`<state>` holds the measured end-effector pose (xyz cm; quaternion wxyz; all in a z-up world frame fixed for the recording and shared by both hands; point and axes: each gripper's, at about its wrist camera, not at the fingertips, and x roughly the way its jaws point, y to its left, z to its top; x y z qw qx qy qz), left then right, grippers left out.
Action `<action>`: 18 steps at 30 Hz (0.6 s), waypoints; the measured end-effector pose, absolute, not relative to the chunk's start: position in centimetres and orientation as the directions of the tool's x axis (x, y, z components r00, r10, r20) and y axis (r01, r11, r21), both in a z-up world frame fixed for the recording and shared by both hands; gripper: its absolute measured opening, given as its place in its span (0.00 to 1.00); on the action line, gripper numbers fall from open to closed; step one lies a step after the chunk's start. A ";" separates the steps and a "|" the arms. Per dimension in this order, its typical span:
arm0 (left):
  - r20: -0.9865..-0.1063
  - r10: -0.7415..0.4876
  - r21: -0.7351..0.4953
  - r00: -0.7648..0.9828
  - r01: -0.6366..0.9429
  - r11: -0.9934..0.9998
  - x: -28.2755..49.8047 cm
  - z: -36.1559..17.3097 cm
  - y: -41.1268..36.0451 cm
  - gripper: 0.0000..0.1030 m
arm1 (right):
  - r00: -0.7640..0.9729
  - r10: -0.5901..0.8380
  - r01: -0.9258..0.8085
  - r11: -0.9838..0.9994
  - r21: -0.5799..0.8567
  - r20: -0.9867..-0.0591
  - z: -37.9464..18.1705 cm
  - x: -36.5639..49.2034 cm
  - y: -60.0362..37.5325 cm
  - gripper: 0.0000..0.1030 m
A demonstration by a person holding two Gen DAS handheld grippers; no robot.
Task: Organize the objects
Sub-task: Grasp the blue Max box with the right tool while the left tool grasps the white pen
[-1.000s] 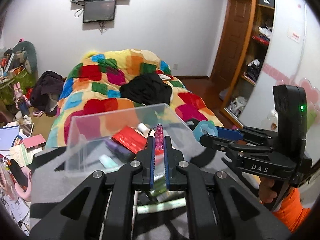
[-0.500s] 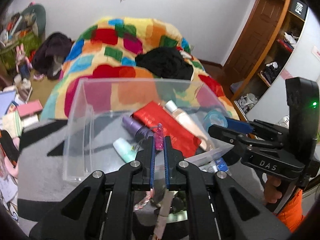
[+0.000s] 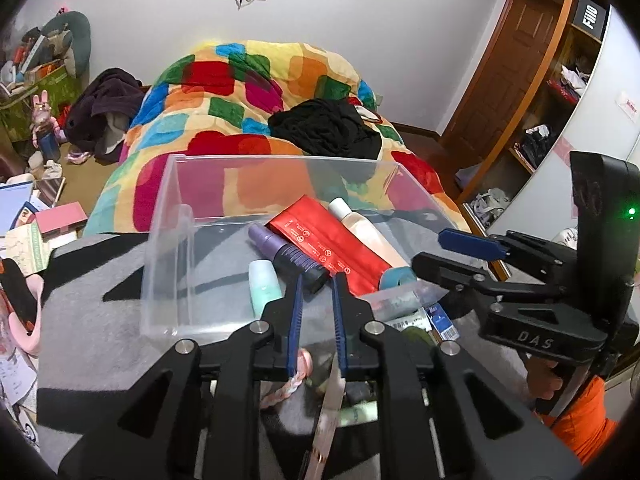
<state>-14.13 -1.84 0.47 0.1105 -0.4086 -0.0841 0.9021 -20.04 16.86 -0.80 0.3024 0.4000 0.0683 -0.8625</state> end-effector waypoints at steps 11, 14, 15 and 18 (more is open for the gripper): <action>-0.703 0.187 -0.131 -0.686 -0.134 -0.982 -9.4 0.9 -1.8 0.45 | -0.565 -0.456 0.547 -0.831 0.101 -0.688 0.7 -16.9 20.2 0.51; -0.727 0.183 -0.123 -0.662 -0.137 -0.983 -8.3 -0.4 -1.9 0.45 | -0.559 -0.448 0.531 -0.840 0.114 -0.698 0.0 -16.5 21.2 0.51; -0.732 0.182 -0.122 -0.657 -0.137 -0.983 -8.0 -0.7 -1.9 0.45 | -0.550 -0.446 0.523 -0.843 0.125 -0.706 -0.5 -16.4 21.6 0.51; -0.752 0.189 -0.129 -0.631 -0.141 -0.982 -7.2 -1.9 -1.9 0.45 | -0.511 -0.433 0.498 -0.853 0.154 -0.743 -2.6 -16.3 22.4 0.51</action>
